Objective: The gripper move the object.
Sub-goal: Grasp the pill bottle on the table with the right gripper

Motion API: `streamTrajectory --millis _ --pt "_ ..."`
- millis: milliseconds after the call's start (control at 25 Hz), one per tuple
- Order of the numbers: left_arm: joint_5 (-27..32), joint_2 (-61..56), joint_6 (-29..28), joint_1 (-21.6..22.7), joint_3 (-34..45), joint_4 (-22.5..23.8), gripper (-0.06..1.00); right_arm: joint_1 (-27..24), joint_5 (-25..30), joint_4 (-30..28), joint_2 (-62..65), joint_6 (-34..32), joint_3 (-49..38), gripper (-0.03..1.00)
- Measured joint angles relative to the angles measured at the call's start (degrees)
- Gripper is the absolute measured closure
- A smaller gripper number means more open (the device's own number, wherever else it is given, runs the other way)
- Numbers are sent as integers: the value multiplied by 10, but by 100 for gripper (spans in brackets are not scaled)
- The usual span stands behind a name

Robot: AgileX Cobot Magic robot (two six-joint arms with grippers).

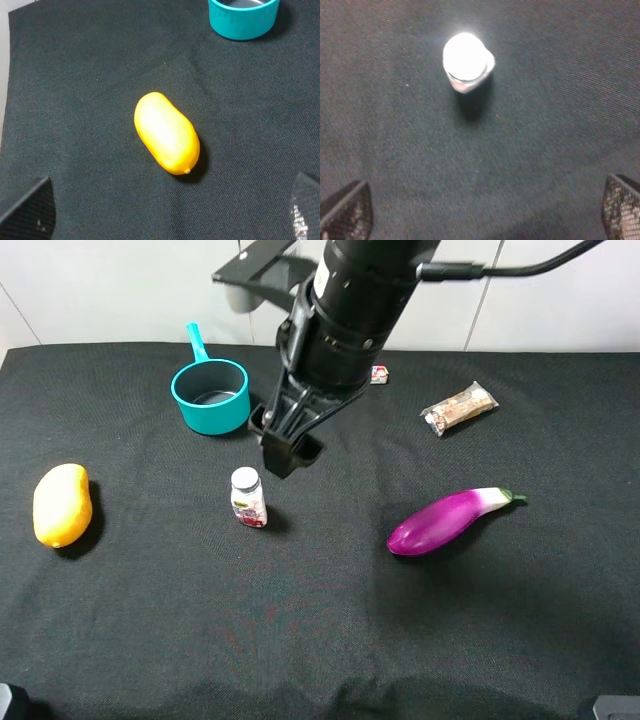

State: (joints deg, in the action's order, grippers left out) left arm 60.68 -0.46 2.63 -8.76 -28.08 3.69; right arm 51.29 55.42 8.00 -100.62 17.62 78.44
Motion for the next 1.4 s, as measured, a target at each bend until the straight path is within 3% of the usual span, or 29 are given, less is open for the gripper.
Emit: streamTrajectory --millis 360,1000,1400 --pt "0 0 0 0 0 0 -5 0 -30 38 -58 28 9 27" --pt "0 0 0 0 0 0 -5 23 -24 51 -185 39 103 27" --pt "0 0 0 0 0 0 -5 23 -73 48 -225 44 104 27"
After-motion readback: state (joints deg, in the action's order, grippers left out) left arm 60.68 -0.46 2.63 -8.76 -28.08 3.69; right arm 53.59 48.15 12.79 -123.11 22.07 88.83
